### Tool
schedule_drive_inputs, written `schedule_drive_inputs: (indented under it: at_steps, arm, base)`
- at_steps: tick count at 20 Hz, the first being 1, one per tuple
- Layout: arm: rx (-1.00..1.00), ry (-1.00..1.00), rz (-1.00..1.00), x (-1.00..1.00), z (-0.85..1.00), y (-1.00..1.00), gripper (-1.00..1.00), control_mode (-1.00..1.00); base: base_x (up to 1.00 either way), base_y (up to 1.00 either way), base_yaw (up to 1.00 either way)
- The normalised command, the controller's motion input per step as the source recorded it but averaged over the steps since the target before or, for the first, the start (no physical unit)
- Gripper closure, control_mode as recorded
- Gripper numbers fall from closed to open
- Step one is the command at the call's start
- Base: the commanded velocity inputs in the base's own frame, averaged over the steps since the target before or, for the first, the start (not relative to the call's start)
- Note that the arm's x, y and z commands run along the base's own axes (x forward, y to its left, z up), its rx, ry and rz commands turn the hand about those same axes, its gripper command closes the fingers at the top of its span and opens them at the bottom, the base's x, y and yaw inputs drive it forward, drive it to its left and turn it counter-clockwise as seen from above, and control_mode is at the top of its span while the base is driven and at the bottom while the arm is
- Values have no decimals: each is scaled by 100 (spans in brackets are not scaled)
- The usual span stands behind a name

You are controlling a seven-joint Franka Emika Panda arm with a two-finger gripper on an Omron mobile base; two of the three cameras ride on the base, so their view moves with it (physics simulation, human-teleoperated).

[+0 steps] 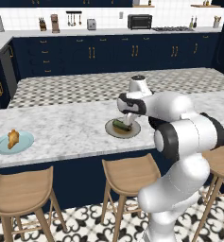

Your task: Pick the chicken drumstick and cucumber from their plates and place them in the bowl. Then put the bowl in the fridge.

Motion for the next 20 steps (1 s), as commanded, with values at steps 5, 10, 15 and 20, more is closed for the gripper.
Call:
schedule_drive_inputs:
  at_steps: [5,10,15,20]
  arm:
    - [0,12,0,49,-50,2,-100,-100]
    - [0,6,1,52,-59,3,-100,-100]
    - [0,0,2,47,-47,7,-100,-100]
    - [0,0,1,41,-46,10,-100,-100]
  base:
    - [0,0,0]
    - [0,0,0]
    - [0,0,0]
    - [0,0,0]
